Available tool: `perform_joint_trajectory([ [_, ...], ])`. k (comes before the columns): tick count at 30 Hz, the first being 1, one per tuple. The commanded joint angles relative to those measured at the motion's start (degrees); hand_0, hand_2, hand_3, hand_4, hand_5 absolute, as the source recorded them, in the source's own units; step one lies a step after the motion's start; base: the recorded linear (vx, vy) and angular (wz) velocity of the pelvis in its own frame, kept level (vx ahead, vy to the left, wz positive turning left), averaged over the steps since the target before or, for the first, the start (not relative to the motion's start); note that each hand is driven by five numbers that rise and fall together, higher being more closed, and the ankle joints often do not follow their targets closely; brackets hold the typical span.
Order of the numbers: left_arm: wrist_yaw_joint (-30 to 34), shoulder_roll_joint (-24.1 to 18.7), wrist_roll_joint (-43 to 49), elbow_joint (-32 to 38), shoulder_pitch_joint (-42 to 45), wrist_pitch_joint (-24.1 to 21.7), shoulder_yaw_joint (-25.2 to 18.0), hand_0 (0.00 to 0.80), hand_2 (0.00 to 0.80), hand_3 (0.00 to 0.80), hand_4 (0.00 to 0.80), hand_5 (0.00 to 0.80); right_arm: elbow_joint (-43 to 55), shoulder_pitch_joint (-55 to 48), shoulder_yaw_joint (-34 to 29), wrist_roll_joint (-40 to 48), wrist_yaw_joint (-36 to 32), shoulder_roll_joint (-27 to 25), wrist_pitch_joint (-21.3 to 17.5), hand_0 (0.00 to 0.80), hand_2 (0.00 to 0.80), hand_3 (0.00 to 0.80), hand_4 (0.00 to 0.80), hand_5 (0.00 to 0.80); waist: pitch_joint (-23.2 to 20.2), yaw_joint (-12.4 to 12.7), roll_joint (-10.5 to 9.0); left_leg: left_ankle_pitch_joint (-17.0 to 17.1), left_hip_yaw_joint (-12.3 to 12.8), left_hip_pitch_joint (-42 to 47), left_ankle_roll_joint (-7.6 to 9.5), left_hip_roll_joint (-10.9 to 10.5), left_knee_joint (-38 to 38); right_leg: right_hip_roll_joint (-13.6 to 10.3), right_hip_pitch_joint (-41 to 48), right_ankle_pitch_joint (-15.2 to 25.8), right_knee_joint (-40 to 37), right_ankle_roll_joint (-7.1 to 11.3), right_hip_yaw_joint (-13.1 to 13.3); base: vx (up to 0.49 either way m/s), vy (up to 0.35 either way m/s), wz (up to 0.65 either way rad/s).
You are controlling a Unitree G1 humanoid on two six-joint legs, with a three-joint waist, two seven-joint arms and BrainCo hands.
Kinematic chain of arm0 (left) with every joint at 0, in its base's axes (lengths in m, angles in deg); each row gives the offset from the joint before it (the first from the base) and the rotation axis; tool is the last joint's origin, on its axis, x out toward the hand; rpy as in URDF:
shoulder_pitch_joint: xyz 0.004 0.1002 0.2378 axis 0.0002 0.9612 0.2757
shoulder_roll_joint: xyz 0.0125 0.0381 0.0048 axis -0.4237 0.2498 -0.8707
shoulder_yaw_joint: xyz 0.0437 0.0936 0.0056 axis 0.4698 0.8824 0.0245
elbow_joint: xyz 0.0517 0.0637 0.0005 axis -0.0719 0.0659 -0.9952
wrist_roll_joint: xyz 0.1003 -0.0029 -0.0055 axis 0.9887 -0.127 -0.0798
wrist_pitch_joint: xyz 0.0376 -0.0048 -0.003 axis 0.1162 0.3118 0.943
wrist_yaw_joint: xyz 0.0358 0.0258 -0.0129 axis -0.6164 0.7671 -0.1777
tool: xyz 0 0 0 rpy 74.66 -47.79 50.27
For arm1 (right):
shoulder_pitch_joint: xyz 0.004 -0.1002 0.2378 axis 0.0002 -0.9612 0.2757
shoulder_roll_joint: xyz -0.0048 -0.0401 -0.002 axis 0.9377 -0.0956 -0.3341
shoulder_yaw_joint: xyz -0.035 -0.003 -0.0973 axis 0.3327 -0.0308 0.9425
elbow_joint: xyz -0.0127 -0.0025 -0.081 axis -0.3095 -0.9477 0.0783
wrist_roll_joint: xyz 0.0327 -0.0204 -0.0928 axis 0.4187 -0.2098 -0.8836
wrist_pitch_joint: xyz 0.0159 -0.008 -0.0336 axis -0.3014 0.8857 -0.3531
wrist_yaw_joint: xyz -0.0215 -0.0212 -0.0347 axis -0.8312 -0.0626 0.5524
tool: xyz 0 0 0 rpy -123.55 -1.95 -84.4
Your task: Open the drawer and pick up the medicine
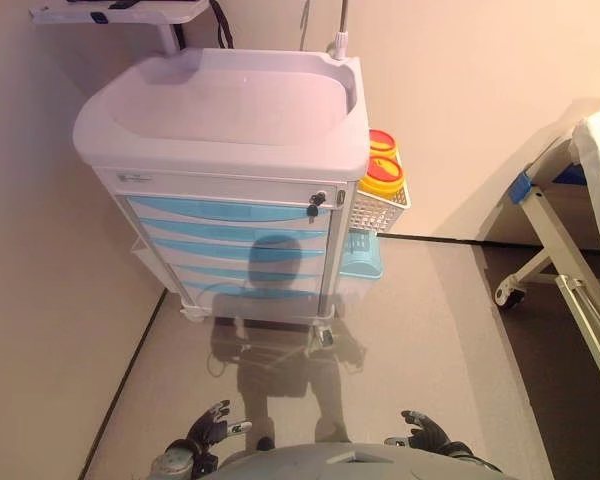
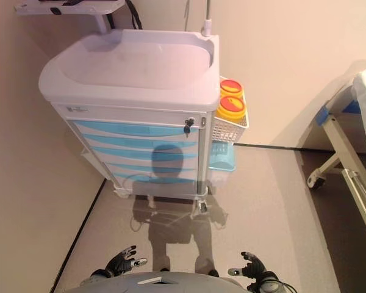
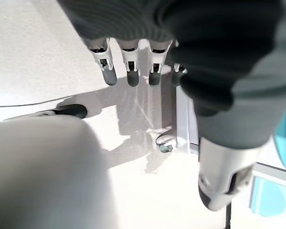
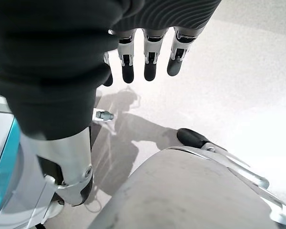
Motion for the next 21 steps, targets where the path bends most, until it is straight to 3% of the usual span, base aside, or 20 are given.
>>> perform_joint_trajectory([
  [1,1.61,1.73,-0.49,-1.92,-3.78,-0.85,-0.87,0.000,0.000,0.000,0.000,0.000,-1.29,4.48,2.04,-0.45,-0.67,-0.26,0.20,0.000,0.000,0.000,0.000,0.000,0.87,-0.56,-0.77,-8.93,0.60,1.50,2.44,-3.79,1.01,-2.06,-0.08,-3.23,2.92,4.10,0.51,0.032,0.002,0.00],
  [15,-3.05,1.19,-4.24,-2.23,-2.37,-0.64,-4.09,0.000,0.000,0.000,0.000,0.000,-0.12,3.43,2.02,-0.82,0.16,-0.19,0.01,0.000,0.000,0.000,0.000,0.000,1.92,0.12,-1.25,-9.13,0.19,0.92,2.62,-3.51,2.38,-2.29,-0.33,-3.97,4.45,3.85,0.20,0.064,0.002,0.00],
  [16,-1.52,0.97,-6.60,-2.17,-2.18,1.66,-4.45,0.000,0.000,0.000,0.000,0.000,0.16,3.31,2.13,-0.74,0.09,-0.39,0.22,0.000,0.000,0.000,0.000,0.000,2.26,0.15,-1.28,-9.12,0.13,0.66,2.69,-3.43,2.55,-2.30,-0.60,-4.11,4.81,3.78,0.20,0.087,0.013,-0.01],
  [17,-0.53,0.71,-7.08,-2.89,-1.95,-3.82,-5.66,0.000,0.000,0.000,0.000,0.000,0.00,3.19,2.02,-0.87,0.01,-0.43,-0.16,0.000,0.000,0.000,0.000,0.000,2.60,0.21,-1.37,-9.21,0.04,0.28,2.79,-3.39,2.80,-2.32,-1.04,-4.34,5.26,3.70,0.13,0.083,0.010,-0.01],
  [18,39.14,0.65,-39.25,-2.76,-2.00,-58.17,-6.38,0.000,0.000,0.000,0.000,0.000,-0.42,3.12,1.88,-1.16,-0.10,-0.49,-1.02,0.000,0.000,0.000,0.000,0.000,3.24,0.22,-1.50,-9.38,0.14,-0.06,2.90,-3.34,3.24,-2.35,-1.46,-4.59,5.87,3.60,0.17,0.000,0.000,0.00],
  [19,32.90,-0.32,-35.78,4.31,-3.19,-52.96,-5.13,0.000,0.000,0.000,0.000,0.000,-0.33,2.68,2.42,-0.75,0.33,-0.40,-2.17,0.000,0.000,0.000,0.000,0.000,3.89,0.57,-1.86,-9.60,0.27,-1.07,2.94,-3.27,3.83,-2.50,-2.50,-4.52,6.51,3.41,0.31,-0.039,-0.042,-0.04],
  [20,20.99,-0.63,-26.72,11.74,-4.41,-47.23,-3.70,0.000,0.000,0.000,0.000,0.000,0.79,2.11,2.90,-0.22,1.01,-0.04,-2.84,0.000,0.000,0.000,0.000,0.000,5.13,1.28,-2.42,-9.90,0.18,-2.71,3.16,-3.29,5.08,-2.59,-3.98,-4.60,7.62,3.26,0.32,-0.115,-0.130,-0.03],
  [21,20.58,-0.98,-27.45,14.09,-5.93,-45.29,-2.76,0.000,0.000,0.000,0.000,0.000,1.72,2.34,3.29,0.51,1.45,0.30,-3.53,0.000,0.000,0.000,0.000,0.000,6.62,1.78,-3.06,-9.97,-0.02,-4.86,3.41,-3.21,6.49,-2.49,-6.02,-4.45,8.81,3.21,0.23,-0.164,-0.163,0.02],
])
